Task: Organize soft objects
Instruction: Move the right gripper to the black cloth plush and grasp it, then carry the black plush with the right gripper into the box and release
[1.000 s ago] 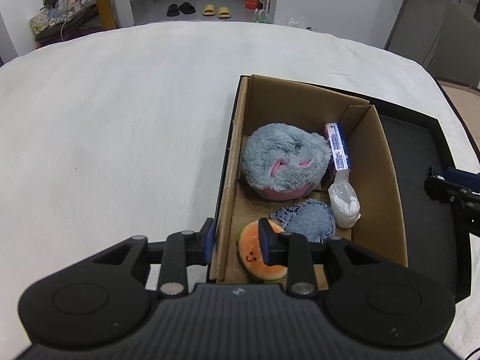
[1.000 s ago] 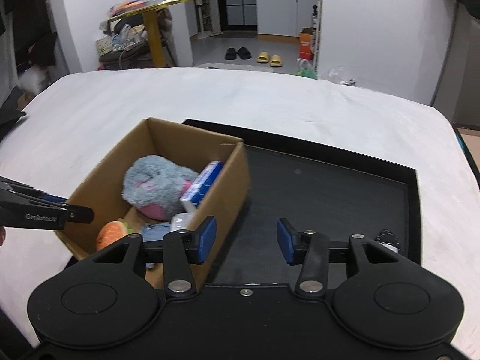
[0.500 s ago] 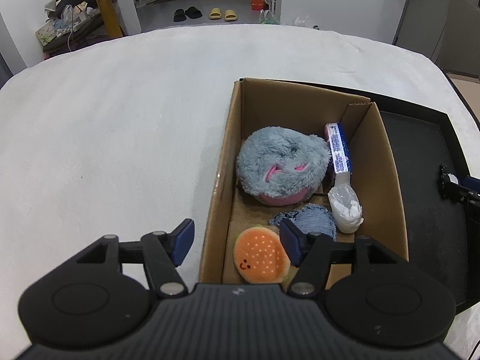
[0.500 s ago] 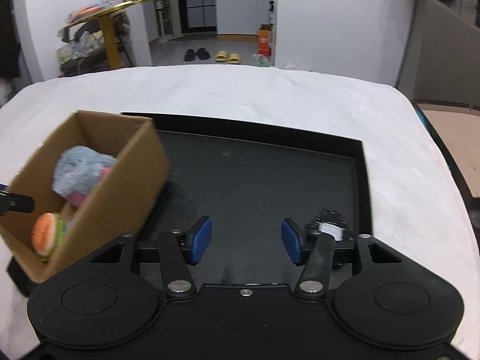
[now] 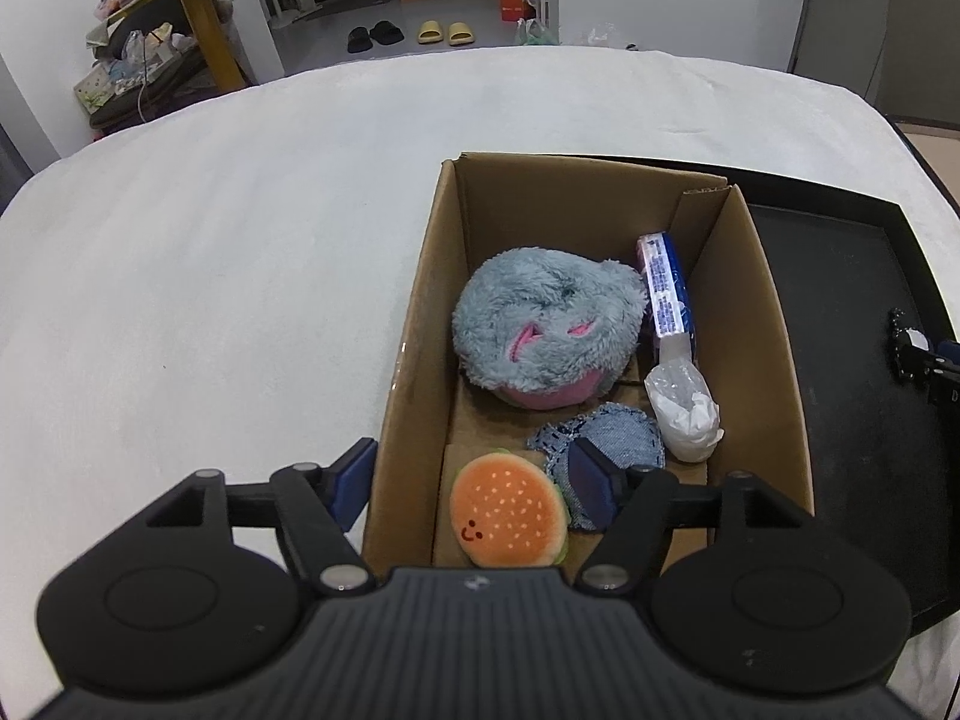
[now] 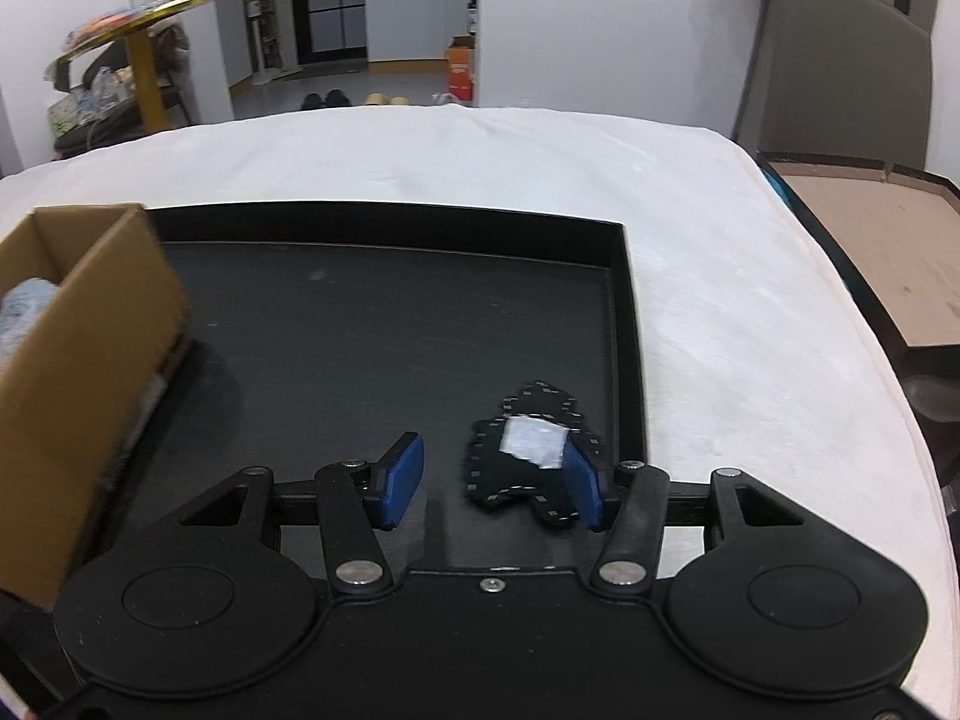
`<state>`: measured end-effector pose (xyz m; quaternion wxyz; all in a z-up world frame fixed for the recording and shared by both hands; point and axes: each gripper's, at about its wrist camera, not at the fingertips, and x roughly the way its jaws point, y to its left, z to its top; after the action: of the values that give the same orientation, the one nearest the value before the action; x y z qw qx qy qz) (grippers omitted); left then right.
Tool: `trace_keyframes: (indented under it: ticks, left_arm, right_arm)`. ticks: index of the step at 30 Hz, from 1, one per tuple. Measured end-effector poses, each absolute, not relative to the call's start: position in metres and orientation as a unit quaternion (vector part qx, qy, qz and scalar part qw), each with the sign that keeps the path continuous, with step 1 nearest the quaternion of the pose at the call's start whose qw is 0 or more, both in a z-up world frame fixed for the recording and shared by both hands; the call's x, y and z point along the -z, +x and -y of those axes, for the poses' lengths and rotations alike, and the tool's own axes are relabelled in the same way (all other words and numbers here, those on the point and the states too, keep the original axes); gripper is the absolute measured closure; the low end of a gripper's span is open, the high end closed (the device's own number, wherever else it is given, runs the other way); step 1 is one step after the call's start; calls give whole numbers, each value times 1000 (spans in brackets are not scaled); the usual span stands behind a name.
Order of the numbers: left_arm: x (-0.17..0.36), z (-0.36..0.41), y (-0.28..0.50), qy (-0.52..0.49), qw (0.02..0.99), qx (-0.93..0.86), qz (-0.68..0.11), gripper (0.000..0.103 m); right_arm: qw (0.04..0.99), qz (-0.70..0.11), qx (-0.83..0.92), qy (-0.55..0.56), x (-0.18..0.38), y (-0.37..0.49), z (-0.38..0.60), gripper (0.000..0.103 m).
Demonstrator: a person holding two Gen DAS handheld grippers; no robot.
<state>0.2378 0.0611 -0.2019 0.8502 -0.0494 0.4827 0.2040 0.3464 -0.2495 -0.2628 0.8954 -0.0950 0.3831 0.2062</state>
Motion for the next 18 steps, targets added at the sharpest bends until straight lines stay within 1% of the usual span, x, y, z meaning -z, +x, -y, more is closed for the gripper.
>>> trace_keyframes:
  ticks: [8,11,12,14,17,18]
  left_arm:
    - [204,-55,241,-36,849,-213,-483,32]
    - [204,-54,242,-32,848,-213,-484,31]
    - [204,-53,242,-31,848,-213,-484,31]
    - [205,-53,242,-30,848,-212,-484,31]
    - [204,-54,241,-33,848,-210,-485,31]
    - [204,-55,241,-34,848,-211,-485,31]
  right_arm:
    - [896,-388,-195,-91,279,358,258,52]
    - [895,-389,-196,-92,281,359,257,53]
    - [894,-393,-196,-91,282,360,257,55]
    - [893,-396,-194,-91,283,359,258,62]
    - [892,-394,-202,-92,280,354,257,68]
    - [891,-395,-204,-91,279,352,258,68]
